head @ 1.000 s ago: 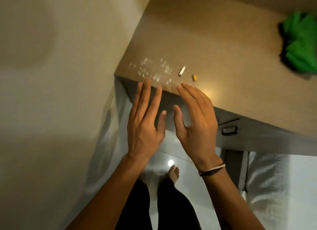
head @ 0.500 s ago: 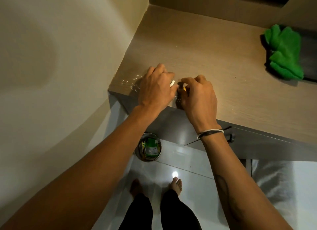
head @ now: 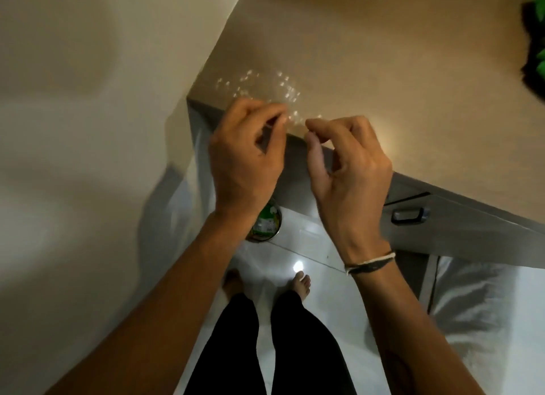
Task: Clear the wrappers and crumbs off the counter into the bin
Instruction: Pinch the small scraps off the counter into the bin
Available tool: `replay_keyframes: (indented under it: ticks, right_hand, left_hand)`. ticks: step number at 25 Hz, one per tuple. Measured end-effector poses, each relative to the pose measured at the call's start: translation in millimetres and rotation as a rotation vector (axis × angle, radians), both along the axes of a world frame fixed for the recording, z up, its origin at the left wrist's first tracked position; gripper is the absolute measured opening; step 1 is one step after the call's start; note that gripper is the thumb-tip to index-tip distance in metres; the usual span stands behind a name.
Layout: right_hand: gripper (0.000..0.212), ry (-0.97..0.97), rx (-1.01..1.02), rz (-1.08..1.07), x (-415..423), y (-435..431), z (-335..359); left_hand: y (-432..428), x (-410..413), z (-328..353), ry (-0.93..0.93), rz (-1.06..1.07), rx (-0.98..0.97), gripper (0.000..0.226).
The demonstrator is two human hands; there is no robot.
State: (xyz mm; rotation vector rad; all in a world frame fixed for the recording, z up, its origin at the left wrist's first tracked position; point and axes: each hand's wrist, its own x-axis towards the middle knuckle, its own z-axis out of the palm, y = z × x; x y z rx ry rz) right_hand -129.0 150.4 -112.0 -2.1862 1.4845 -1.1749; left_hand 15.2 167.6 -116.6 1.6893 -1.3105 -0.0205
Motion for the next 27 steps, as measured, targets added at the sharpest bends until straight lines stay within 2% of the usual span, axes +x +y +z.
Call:
replay_keyframes:
  ticks: [2, 4, 7, 9, 13, 16, 20, 23, 27]
  right_hand:
    - [0.019, -0.02, 0.05, 0.119, 5.6, 35.6, -34.8]
    - [0.02, 0.067, 0.182, 0.208, 7.4, 64.9, -85.5]
    - [0.024, 0.291, 0.512, 0.264, 5.4, 85.7, -174.0]
    - [0.023, 0.416, 0.641, 0.276, 8.8, 83.7, -239.2]
    - [0.025, 0.572, 0.667, 0.291, 30.9, 59.9, -346.0]
    - [0.028, 0.558, 0.678, 0.263, 47.2, 43.7, -398.9]
    - [0.027, 0.528, 0.716, 0.138, 29.6, 42.7, -409.9]
    - [0.029, 0.403, 0.756, 0.083, -1.6, 62.9, -372.0]
    - [0.035, 0.359, 0.759, 0.11, -37.2, 93.2, -308.0]
  left_hand:
    - [46.7, 5.2, -32.3, 0.077, 0.09, -0.017, 0.012]
    - [83.9, 6.8, -81.8, 0.089, 0.113, 0.079, 0.011]
    - [117.4, 6.0, -170.9, 0.137, 0.104, 0.417, 0.012]
    - [123.1, 5.5, -238.7, 0.134, 0.077, 0.622, 0.015]
    - [101.0, 12.2, -355.1, 0.048, 0.06, 0.854, 0.023]
    - [81.6, 22.5, -407.8, 0.01, 0.034, 0.921, 0.03]
    - [92.7, 28.9, -414.9, -0.047, -0.021, 0.906, 0.044]
    - [116.6, 20.9, -381.4, -0.035, -0.068, 0.908, 0.052]
    - [142.5, -7.5, -322.9, -0.049, -0.144, 0.962, 0.056]
